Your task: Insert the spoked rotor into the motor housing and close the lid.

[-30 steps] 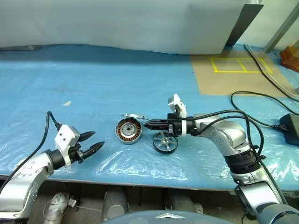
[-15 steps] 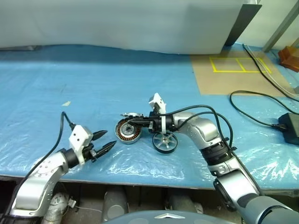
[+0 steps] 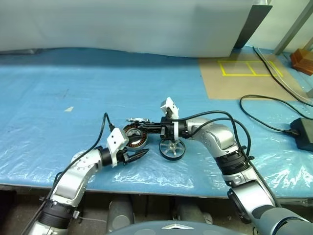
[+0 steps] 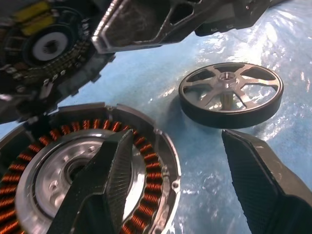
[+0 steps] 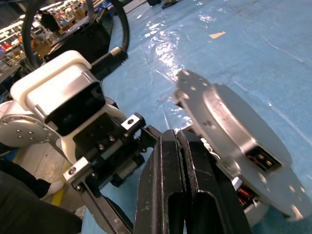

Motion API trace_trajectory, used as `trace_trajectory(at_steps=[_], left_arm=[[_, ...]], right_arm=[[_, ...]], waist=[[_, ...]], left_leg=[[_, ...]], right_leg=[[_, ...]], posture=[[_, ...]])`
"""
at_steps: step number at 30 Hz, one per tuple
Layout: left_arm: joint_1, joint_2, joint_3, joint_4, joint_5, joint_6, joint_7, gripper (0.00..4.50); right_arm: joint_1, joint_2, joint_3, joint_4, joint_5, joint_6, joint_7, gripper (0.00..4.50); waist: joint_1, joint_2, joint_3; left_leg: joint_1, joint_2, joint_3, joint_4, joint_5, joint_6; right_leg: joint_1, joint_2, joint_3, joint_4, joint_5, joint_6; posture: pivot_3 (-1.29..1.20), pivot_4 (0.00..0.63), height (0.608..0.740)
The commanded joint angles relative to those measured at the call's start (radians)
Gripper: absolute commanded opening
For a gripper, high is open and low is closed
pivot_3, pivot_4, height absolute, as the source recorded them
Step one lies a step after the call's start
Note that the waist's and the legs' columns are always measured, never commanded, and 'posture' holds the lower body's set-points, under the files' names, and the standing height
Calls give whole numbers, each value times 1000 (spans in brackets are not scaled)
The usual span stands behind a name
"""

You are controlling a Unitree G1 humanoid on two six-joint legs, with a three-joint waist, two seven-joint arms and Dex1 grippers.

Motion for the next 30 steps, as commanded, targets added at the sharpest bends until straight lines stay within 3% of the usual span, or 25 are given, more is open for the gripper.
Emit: trace_trajectory(at_steps=[1, 8, 21, 30], left_arm=[[-13, 17, 28, 82, 22, -31, 5, 3036], [-1, 38, 35, 103, 15, -53, -7, 3036], [11, 54, 40, 150, 22, -85, -26, 3036], [-12, 41, 29, 173, 30, -95, -22, 3036]], right_arm=[[0, -3, -29, -47, 15, 2, -13, 15], [11, 3, -43, -57, 14, 4, -45, 15], [-67, 130, -52, -18, 7, -17, -119, 15], [-74, 187, 0, 89, -115, -149, -171, 15]], waist=[[0, 0, 0], [-4, 0, 0], [-3, 1, 0], [-3, 1, 0]], left_leg=[[0, 0, 0, 1, 0, 0], [3, 0, 0, 1, 0, 0], [3, 0, 1, 0, 0, 0], [3, 0, 1, -2, 0, 0]], right_leg=[[0, 0, 0, 1, 0, 0], [1, 1, 0, 1, 0, 0], [1, 0, 0, 0, -2, -4], [1, 0, 0, -1, -2, -4]], posture=[[0, 150, 740], [0, 150, 740], [0, 150, 740], [0, 150, 740]])
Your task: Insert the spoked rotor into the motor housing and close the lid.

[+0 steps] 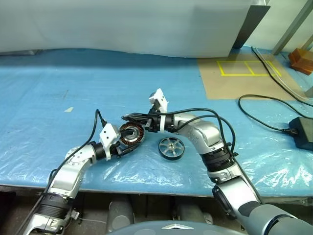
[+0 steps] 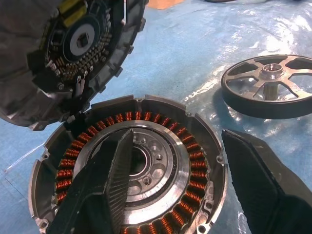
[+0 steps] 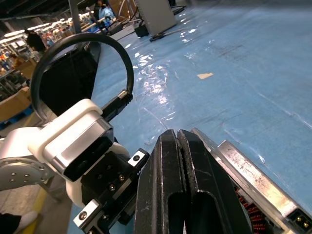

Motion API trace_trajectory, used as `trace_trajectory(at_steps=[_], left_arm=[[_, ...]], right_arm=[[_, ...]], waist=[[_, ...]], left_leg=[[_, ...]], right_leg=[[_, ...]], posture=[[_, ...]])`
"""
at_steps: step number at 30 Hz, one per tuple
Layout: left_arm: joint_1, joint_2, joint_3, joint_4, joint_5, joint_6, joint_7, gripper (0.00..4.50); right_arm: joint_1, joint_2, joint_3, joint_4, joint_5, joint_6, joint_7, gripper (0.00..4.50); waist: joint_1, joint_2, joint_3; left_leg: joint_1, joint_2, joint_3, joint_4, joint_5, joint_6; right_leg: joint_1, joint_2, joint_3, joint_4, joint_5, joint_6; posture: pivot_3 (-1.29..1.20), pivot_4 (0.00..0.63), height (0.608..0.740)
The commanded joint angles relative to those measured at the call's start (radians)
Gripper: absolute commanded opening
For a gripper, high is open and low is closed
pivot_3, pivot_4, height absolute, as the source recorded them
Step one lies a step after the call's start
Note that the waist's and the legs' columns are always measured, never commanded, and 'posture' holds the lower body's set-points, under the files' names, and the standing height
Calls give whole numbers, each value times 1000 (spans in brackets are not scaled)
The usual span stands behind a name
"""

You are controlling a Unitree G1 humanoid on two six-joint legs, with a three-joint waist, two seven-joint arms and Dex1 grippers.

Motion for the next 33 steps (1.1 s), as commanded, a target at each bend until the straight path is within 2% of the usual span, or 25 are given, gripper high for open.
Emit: trace_trajectory(at_steps=[1, 11, 17, 22, 25, 29, 33], left_arm=[[23, 4, -20, 41, 29, 17, -4, 3036], [27, 8, -21, 54, 38, 4, -4, 3036], [13, 5, -21, 70, 38, -1, -4, 3036], [9, 4, -28, 79, 40, -10, -11, 3036], [13, 4, -27, 78, 40, -12, -12, 3036], [30, 14, -17, 42, 22, -17, -25, 3036], [38, 25, 41, -95, -81, 47, -37, 3036]], right_arm=[[-15, 19, 2, 34, -46, -65, -38, 15], [-76, 44, -74, 153, -81, -155, -103, 15], [-56, 91, -59, 206, -143, -209, -184, 15], [-31, 120, -56, 178, -147, -212, -187, 15], [-26, 112, -74, 138, -107, -184, -143, 15], [-29, 65, -129, 23, 35, -73, -25, 15], [-16, -55, -106, -69, 117, 50, 114, 15]], waist=[[0, 0, 0], [0, 0, 0], [-1, 1, 0], [0, 1, 0], [0, 1, 0], [1, 1, 0], [1, 1, 0]], left_leg=[[0, 0, 0, 0, 0, 0], [0, 0, 0, 0, 0, 0], [0, 0, 0, -2, 0, 0], [0, 0, 0, -3, 0, 0], [0, 0, 0, -3, 0, 0], [0, 0, 0, -3, 0, 0], [-1, 0, 0, -5, 0, 0]], right_leg=[[0, 0, 0, 0, 0, 0], [0, 0, 0, 0, 0, 0], [-1, 0, 0, 0, 2, 3], [-1, 0, 0, -1, 2, 3], [-1, 0, 0, -1, 2, 3], [-1, 0, 0, -2, 2, 3], [0, 0, 0, -4, 2, 4]], posture=[[0, 150, 740], [0, 150, 740], [0, 150, 740], [0, 150, 740], [0, 150, 740], [0, 150, 740], [0, 150, 740]])
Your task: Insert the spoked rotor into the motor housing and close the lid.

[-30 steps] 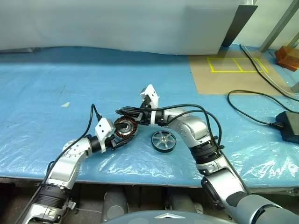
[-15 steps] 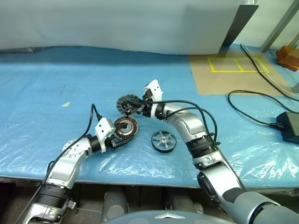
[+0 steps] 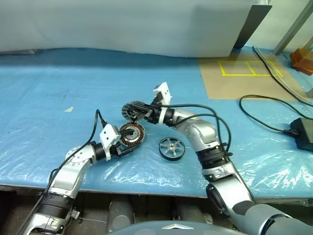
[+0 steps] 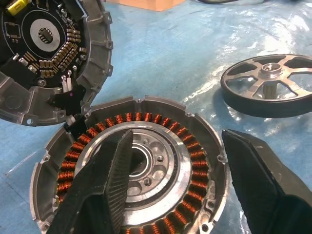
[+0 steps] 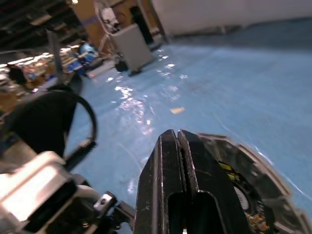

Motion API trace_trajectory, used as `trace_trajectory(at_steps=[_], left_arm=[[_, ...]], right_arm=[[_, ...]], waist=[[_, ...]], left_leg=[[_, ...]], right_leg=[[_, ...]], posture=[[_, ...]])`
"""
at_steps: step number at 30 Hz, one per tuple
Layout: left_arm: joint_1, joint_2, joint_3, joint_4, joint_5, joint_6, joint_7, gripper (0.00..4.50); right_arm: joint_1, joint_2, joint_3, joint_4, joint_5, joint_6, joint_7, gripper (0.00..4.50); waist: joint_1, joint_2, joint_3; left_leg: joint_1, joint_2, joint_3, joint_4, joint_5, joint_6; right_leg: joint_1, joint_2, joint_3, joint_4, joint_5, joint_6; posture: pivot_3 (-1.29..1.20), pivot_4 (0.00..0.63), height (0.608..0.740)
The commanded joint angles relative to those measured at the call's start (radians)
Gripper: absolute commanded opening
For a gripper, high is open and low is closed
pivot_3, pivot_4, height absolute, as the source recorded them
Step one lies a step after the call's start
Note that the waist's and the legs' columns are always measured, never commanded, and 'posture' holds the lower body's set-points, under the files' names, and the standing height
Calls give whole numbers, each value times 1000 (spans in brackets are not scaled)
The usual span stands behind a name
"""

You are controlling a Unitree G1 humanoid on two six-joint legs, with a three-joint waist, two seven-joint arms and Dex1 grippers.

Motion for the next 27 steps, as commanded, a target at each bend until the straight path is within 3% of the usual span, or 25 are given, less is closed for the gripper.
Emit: trace_trajectory(at_steps=[1, 4, 13, 22, 27], left_arm=[[17, 33, 48, -103, -72, 69, -21, 3036], [27, 64, 87, -144, -91, 82, -25, 3036], [131, 176, 247, -110, -74, 51, -30, 3036], [199, 119, 212, -169, -54, 57, 22, 3036], [214, 92, 201, -185, -35, 48, 51, 3036]], right_arm=[[8, -71, 20, -88, 65, 76, 107, 15], [31, -105, 64, -102, 49, 75, 134, 15], [32, -62, 143, 67, -93, -84, 101, 15], [9, -26, 215, 109, -126, -150, 196, 15], [-29, 22, 215, 189, -185, -235, 159, 15]], waist=[[1, 0, 0], [-1, 0, 0], [-22, -1, 1], [-22, -2, 1], [-23, -2, 1]], left_leg=[[-1, 0, 0, 0, 0, 0], [-2, 1, 0, -1, 0, 0], [-4, 0, 0, 0, 0, -1], [-6, 1, -1, 0, 0, -1], [-6, 2, -1, 0, 0, -1]], right_leg=[[0, 0, 0, 0, 0, 0], [-2, 1, 0, 0, 0, 0], [-4, 0, -1, -1, 0, 0], [-4, 0, -1, -3, 0, 0], [-4, 1, -1, -2, 0, 0]], posture=[[0, 150, 740], [0, 150, 740], [0, 150, 740], [0, 150, 740], [0, 150, 740]])
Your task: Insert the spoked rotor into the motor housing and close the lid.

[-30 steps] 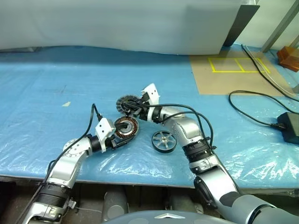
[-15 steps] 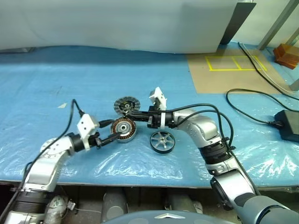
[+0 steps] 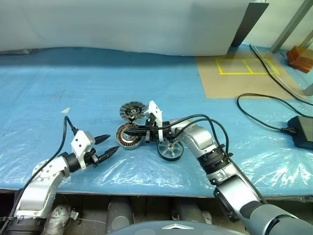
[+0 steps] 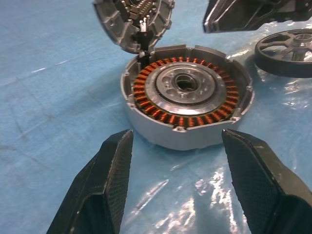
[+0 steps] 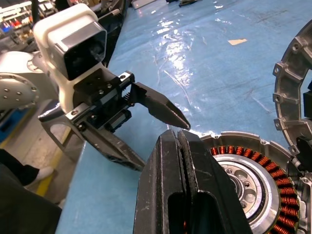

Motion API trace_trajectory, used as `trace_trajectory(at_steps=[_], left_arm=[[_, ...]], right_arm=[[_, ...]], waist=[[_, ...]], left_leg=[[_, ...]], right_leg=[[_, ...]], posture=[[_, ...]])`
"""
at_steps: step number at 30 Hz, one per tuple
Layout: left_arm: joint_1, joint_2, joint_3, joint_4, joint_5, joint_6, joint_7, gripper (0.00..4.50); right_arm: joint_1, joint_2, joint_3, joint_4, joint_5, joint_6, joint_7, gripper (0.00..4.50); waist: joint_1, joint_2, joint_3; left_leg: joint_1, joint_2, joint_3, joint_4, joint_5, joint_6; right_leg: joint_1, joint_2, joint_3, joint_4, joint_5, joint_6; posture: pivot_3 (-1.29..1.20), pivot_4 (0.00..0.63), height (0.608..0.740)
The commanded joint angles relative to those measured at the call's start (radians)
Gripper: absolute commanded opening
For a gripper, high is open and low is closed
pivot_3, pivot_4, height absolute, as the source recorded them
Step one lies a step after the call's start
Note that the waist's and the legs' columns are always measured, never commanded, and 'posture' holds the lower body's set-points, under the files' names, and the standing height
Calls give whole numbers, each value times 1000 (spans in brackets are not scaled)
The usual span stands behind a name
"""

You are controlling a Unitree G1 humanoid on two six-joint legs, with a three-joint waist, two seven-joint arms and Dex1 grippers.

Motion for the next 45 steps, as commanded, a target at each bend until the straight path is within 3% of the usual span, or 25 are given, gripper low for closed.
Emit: trace_trajectory(at_steps=[1, 5, 9, 11, 17, 23, 25, 28, 33, 37, 40, 45], left_arm=[[1, -4, 1, -37, 17, -19, 23, 3036], [-1, -12, -3, -37, 21, -20, 32, 3036], [-9, -18, -9, -33, 28, -20, 37, 3036], [-14, -20, -13, -27, 36, -24, 39, 3036], [-37, -21, -22, 4, 43, -31, 38, 3036], [-51, -28, -33, 14, 38, -34, 28, 3036], [-57, -33, -37, 24, 41, -38, 28, 3036], [-68, -37, -42, 33, 44, -38, 27, 3036], [-86, -39, -46, 51, 47, -45, 25, 3036], [-98, -42, -52, 66, 52, -54, 20, 3036], [-97, -43, -56, 63, 47, -56, 17, 3036], [-82, -37, -53, 57, 40, -55, 3, 3036]], right_arm=[[-53, 39, -16, 43, -36, -76, -36, 15], [-84, 56, -24, 102, -58, -78, -49, 15], [-45, -20, 154, 166, -227, -171, 20, 15], [-45, -24, 179, 214, -275, -191, -3, 15], [-99, 35, 58, 246, -209, -165, -41, 15], [-96, 49, -91, 41, 11, 21, 63, 15], [-80, 30, -40, 27, -50, -5, 52, 15], [-54, -11, 111, 99, -260, -180, -29, 15], [-71, 50, 96, 245, -312, -189, -153, 15], [-77, 73, 38, 222, -250, -135, -124, 15], [-54, 46, -10, 86, -136, -36, -6, 15], [-39, -1, -83, -26, -51, 51, 24, 15]], waist=[[-1, 0, 0], [-1, 0, 0], [1, -1, 0], [0, 0, -1], [-1, 0, -1], [3, 0, 0], [3, 0, 0], [2, -1, 0], [-3, 0, 0], [-2, 0, 0], [3, 0, 0], [5, -1, 0]], left_leg=[[0, 0, 0, 0, 0, 0], [0, 0, 0, 1, 0, 0], [0, 0, 0, 1, 0, 0], [0, -1, 0, 1, 0, 0], [8, -1, 1, 1, 0, 0], [4, 0, 1, 3, 0, 1], [4, 0, 1, 4, 0, 1], [4, 0, 0, 2, 0, 0], [6, -1, 1, 2, 0, 0], [7, -1, 1, 2, 0, 0], [6, 0, 1, 3, 0, 0], [4, 0, 1, 3, 0, 0]], right_leg=[[0, 0, 0, 0, 0, 0], [0, 0, 0, 1, 0, 0], [0, 0, -1, 0, 0, 0], [1, 0, 0, 0, 0, 0], [5, -1, 1, 4, -3, -5], [3, 0, 1, 5, -3, -6], [3, 0, 0, 5, -3, -4], [3, 0, 0, 5, -1, -2], [3, -1, 0, 6, -3, -5], [3, -1, 1, 6, -4, -6], [3, -1, 2, 6, -4, -6], [3, 0, 0, 6, -1, -2]], posture=[[0, 150, 740], [0, 150, 740], [0, 150, 740], [0, 150, 740], [0, 150, 740], [0, 150, 740], [0, 150, 740], [0, 150, 740], [0, 150, 740], [0, 150, 740], [0, 150, 740], [0, 150, 740]])
